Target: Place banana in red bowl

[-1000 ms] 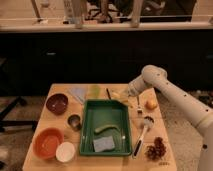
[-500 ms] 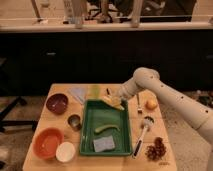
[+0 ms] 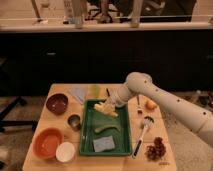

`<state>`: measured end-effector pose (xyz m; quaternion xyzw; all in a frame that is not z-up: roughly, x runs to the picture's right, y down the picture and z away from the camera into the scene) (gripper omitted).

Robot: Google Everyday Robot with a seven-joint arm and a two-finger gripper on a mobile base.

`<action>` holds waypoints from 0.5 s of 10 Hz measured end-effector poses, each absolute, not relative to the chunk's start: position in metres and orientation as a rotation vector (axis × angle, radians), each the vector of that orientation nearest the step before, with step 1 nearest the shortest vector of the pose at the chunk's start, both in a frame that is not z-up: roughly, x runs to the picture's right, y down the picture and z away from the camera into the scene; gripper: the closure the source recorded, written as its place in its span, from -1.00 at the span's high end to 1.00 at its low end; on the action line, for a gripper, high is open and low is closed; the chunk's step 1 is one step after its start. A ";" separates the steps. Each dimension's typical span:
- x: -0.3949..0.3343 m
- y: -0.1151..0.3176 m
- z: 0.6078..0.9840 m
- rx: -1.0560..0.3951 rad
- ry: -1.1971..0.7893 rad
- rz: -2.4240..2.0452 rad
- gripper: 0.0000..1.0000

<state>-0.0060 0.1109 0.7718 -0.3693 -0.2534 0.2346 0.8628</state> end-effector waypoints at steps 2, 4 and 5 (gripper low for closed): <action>-0.026 0.129 0.759 -0.834 -0.563 0.434 -1.00; -0.039 0.138 0.750 -0.893 -0.596 0.392 -1.00; -0.039 0.139 0.750 -0.898 -0.597 0.389 -1.00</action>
